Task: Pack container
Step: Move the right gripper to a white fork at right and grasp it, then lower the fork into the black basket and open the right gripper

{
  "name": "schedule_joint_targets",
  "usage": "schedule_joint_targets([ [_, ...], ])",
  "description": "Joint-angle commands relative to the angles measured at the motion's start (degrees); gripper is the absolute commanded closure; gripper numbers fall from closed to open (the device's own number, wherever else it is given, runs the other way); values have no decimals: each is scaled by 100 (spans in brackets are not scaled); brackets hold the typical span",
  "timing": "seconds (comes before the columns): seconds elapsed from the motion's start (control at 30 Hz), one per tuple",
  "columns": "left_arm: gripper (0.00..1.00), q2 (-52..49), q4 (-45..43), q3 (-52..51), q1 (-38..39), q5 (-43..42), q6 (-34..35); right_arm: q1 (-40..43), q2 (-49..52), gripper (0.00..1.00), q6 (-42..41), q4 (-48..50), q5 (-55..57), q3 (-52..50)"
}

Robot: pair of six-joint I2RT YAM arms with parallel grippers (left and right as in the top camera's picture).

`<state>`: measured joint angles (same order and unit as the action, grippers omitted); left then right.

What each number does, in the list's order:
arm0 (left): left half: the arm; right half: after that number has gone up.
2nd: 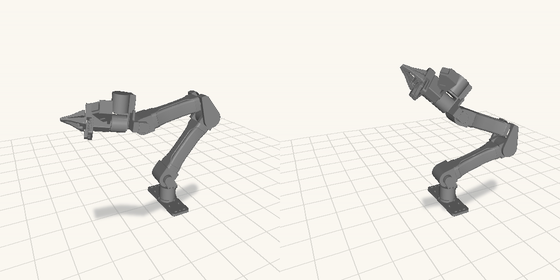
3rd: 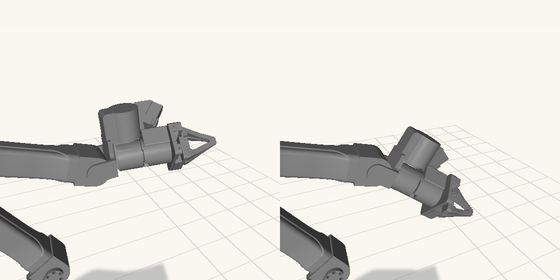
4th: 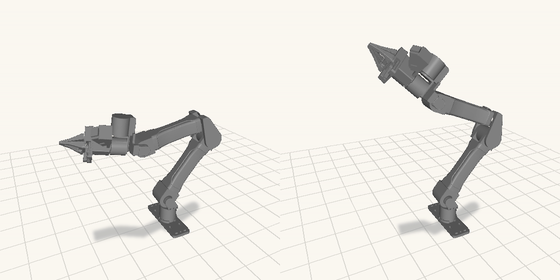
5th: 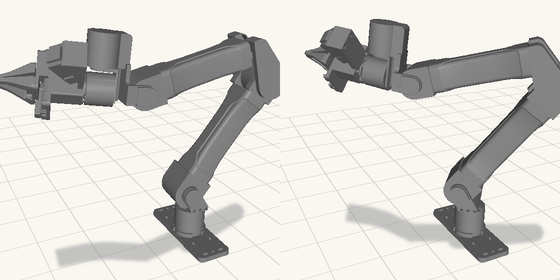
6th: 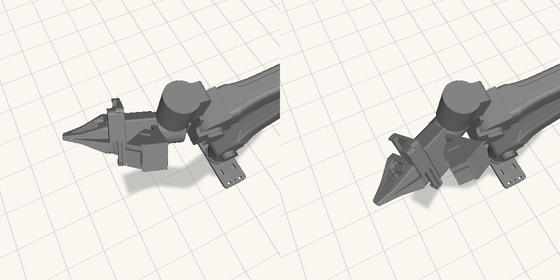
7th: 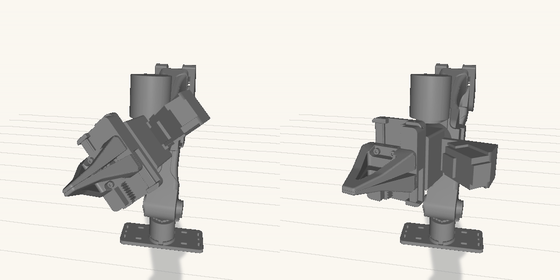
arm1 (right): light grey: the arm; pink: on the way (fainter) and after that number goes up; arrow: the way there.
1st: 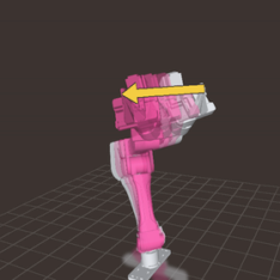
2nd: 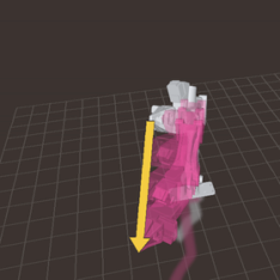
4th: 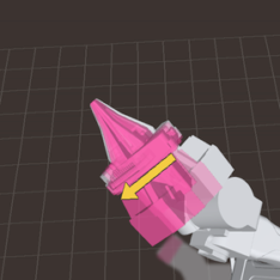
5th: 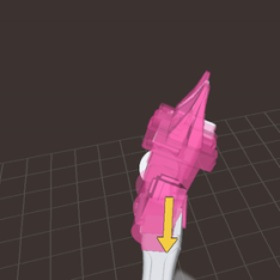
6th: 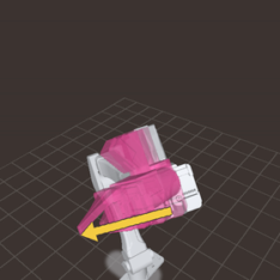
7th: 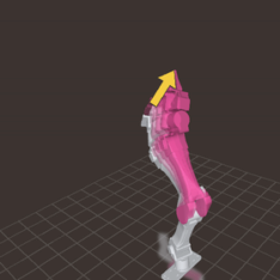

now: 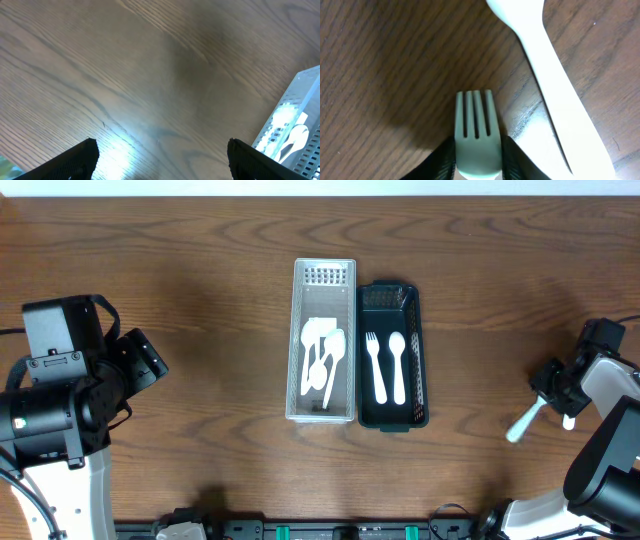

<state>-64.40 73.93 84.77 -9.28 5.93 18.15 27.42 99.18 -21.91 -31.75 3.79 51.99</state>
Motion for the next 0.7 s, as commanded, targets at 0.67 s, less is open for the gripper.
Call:
schedule_joint_targets([
  [0.67, 15, -7, 20, -17, -20, -35, -48, -1668, -966, 99, -52, -2157, -579, 2013],
])
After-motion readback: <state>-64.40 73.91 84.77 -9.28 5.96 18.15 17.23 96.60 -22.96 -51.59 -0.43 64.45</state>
